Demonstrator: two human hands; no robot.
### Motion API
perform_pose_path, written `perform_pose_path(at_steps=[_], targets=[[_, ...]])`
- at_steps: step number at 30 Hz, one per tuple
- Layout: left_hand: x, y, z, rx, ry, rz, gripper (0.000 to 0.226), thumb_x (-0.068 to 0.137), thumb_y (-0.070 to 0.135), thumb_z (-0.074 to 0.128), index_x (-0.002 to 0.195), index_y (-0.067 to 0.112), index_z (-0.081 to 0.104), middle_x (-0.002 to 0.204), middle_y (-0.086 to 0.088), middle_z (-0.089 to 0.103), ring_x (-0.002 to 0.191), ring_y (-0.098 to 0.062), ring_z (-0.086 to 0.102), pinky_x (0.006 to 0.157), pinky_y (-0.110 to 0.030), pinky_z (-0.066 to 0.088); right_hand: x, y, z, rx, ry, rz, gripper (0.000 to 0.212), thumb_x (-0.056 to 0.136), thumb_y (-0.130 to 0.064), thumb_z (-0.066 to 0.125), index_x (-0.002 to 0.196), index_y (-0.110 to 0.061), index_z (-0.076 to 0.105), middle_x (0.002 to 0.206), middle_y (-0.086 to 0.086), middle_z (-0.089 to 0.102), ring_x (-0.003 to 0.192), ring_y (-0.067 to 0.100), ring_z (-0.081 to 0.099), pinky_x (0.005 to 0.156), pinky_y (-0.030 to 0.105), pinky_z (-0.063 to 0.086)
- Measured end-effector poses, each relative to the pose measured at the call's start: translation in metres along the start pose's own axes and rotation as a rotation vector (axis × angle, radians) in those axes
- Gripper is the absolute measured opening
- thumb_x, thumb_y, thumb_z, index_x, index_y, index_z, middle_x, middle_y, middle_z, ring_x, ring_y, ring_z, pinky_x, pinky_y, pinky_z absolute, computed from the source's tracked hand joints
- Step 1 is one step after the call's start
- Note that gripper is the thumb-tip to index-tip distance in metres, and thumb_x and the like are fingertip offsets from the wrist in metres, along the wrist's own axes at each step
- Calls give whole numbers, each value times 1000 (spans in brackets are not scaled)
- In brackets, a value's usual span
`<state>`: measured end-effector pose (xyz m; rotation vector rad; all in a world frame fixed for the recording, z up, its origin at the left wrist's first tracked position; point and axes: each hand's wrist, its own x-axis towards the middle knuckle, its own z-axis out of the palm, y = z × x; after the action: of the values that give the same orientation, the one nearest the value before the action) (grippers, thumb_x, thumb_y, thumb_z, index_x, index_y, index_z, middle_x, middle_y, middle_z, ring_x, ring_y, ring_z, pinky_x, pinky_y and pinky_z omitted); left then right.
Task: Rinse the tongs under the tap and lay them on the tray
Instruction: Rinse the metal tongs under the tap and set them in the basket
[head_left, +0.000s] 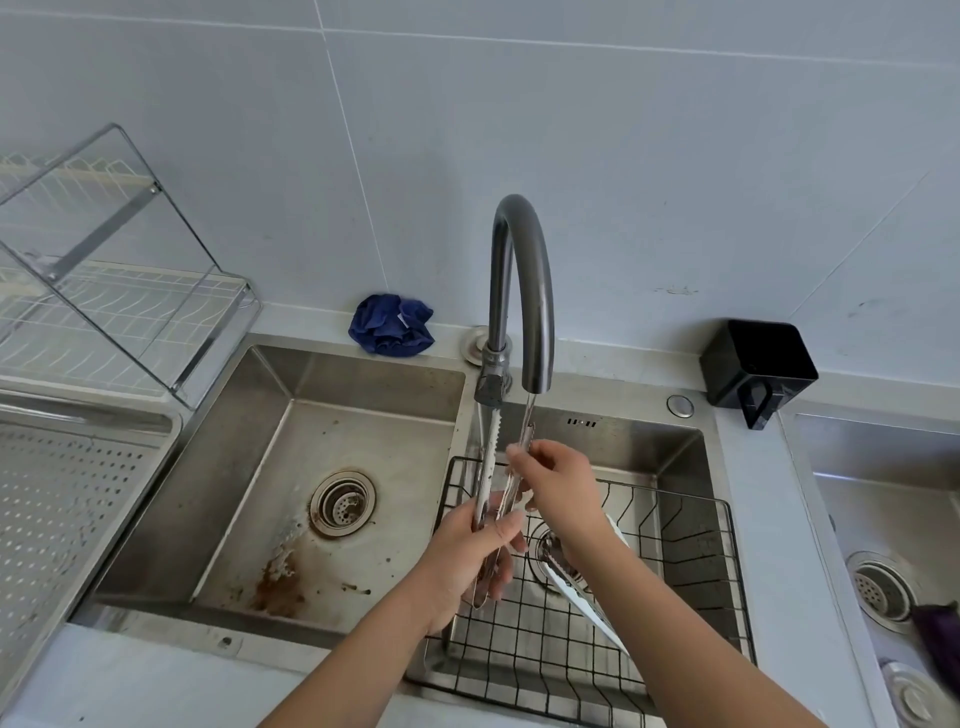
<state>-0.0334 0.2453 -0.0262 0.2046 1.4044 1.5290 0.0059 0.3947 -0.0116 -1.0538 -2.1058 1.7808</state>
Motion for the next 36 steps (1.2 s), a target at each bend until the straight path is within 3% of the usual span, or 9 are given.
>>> perform_pose_path(at_steps=[6,9,12,16,20,23,26,32,36], targets=[[-6,-9,1,117,111,24,23,93,34,66,101,13,62,82,-4,70,56,-16,56,41,-26,40,8,-9,-2,10,127,-5,37,103,-32,58,75,-11,70,61,5,66,55,16,64,44,25,50],[-7,-8,1,168,137,36,25,90,39,65,100,16,64,80,0,71,56,-15,58,39,-25,41,10,-7,-1,15,90,-1,30,100,-21,57,76,-12,72,74,22,70,55,22,64,52,42,58],[-10,-8,-3,181,169,46,23,92,37,65,105,19,66,80,0,72,57,-15,58,39,-26,41,6,-5,-1,50,-3,-14,28,102,-17,56,81,-14,76,75,15,72,56,19,67,64,51,62],[-13,-8,-5,231,202,71,14,99,29,61,111,26,66,80,3,72,57,-12,57,39,-25,41,5,-7,1,80,-45,14,31,99,-7,50,84,-14,77,71,10,72,58,17,68,63,43,64],[-10,-5,-5,298,258,108,14,99,25,61,111,30,66,80,-2,67,58,-12,53,41,-21,40,-2,-6,12,159,-8,29,27,101,-14,59,78,-7,73,59,-1,67,55,13,65,57,30,60],[-12,-4,-8,345,270,124,16,99,25,59,112,34,65,80,-4,62,58,-13,51,46,-19,41,-2,-7,11,210,14,40,18,99,-10,63,85,-7,73,65,1,70,59,13,68,58,28,60],[-13,-3,-9,369,274,135,19,99,26,59,112,38,64,77,-3,62,59,-16,51,54,-28,46,5,-12,4,285,63,25,14,100,-8,62,94,-7,74,68,1,70,60,13,66,58,28,60],[-15,-3,-11,344,274,134,13,100,25,59,108,31,67,79,-5,64,61,-16,52,52,-20,45,-1,-10,11,228,-54,72,11,94,-2,65,90,-7,74,66,0,70,61,12,66,59,26,59],[-17,-1,-9,352,257,136,17,101,24,58,115,31,65,82,-2,68,60,-11,54,54,-19,47,2,-8,10,225,21,66,25,101,-17,61,79,-9,71,58,2,65,54,16,63,51,29,56]])
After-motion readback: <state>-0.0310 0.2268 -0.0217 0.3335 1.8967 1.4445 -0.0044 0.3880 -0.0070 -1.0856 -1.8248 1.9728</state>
